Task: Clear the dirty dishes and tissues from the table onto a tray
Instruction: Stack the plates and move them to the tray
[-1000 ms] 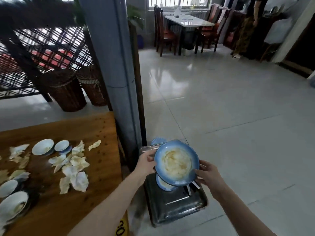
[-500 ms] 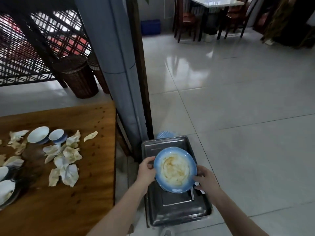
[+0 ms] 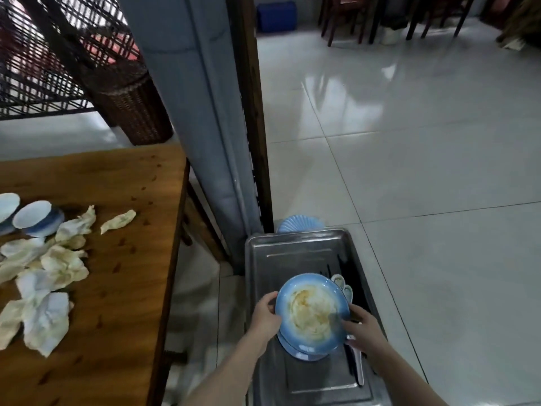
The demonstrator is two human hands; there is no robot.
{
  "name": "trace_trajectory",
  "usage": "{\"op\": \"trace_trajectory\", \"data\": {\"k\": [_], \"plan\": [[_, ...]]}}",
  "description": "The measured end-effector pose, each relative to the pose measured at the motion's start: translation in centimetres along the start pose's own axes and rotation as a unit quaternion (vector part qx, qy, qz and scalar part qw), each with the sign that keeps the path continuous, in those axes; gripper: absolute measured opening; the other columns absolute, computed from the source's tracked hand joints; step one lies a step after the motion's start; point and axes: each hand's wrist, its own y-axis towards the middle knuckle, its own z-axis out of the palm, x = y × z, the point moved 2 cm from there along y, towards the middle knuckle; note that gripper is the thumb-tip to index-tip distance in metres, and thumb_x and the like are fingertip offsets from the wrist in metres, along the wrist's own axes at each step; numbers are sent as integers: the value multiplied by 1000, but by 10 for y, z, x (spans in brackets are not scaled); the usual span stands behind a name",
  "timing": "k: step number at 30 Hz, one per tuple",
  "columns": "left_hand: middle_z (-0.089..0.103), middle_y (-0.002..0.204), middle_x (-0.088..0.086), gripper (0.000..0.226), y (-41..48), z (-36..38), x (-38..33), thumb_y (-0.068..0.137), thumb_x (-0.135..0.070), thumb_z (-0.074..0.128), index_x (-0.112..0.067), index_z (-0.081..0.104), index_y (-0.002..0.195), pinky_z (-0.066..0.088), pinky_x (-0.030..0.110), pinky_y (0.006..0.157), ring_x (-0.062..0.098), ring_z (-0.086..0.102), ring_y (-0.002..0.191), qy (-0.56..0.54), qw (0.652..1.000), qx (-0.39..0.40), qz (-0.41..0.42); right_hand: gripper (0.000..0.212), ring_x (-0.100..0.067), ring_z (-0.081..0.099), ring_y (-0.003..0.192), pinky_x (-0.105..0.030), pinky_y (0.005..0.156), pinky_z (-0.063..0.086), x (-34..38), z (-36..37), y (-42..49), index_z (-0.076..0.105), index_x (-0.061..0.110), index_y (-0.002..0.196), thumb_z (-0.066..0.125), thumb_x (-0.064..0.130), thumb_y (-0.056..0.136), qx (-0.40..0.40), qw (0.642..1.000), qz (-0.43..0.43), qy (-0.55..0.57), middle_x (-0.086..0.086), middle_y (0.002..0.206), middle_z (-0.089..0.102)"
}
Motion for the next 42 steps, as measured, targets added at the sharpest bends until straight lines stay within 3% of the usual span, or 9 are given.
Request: {"op": "trace_trajectory", "data": {"k": [3,8,13,24,27,29,35,39,42], "plan": [[57,97,-8,55,24,9,24,86,0,63,-21,48,134,52,17,67,8,58,90,23,1000,0,-4,31,-29,66,87,-48,70,58,-28,3,30,65,14,106,73,4,78,-15,1000,5,-25,-9,97,67],[59,125,8,59,39,20,49,87,0,59,-17,43,142,51,34,94,19,56,114,68,998,-11,-10,29,-15,64,73,-20,48,51,-43,6,45,62,12,105,67,-3,80,-37,998,-1,-60,-1,84,67],[60,127,6,57,37,26,56,89,0,56,-16,43,142,51,29,93,17,57,115,85,996,-28,-1,26,-8,59,71,-8,42,43,-42,5,41,62,11,101,64,-6,81,-46,996,-21,-73,4,79,63],[59,114,-5,54,14,26,54,88,3,52,-7,42,140,45,18,77,16,54,111,74,997,-21,-10,36,-13,60,77,-8,51,46,-43,3,25,62,-1,116,59,-10,81,-17,989,-32,-145,-8,94,65],[38,148,4,68,-5,20,42,90,-2,54,-14,25,150,39,24,96,19,40,132,71,997,-5,-17,45,-25,62,95,-29,78,53,-33,0,8,57,1,125,60,-9,81,-5,987,-44,-157,-13,107,66],[32,152,5,72,-24,10,28,89,-2,57,-19,24,151,37,27,101,19,34,137,60,998,9,-4,48,-25,62,97,-32,78,51,-17,-1,-11,58,5,125,62,-9,80,-3,985,-60,-163,-12,109,66],[55,128,8,61,-88,-24,-26,87,3,61,-14,41,143,44,14,83,13,51,115,82,993,41,75,48,-28,53,119,-35,102,41,44,0,-78,55,0,127,60,-14,82,-7,989,-84,-125,-10,123,58],[64,103,4,50,-148,-52,-64,88,1,60,-13,47,134,44,7,53,7,60,81,66,993,48,89,47,-23,54,117,-29,95,40,90,2,-134,54,0,129,58,-11,84,10,980,-119,-158,-9,131,55],[64,108,7,50,-192,-74,-84,90,0,59,-13,45,136,45,7,51,10,60,81,49,993,23,101,45,-19,55,105,-23,85,39,118,10,-173,56,0,127,60,-11,84,14,973,-155,-171,-12,128,57]]}}
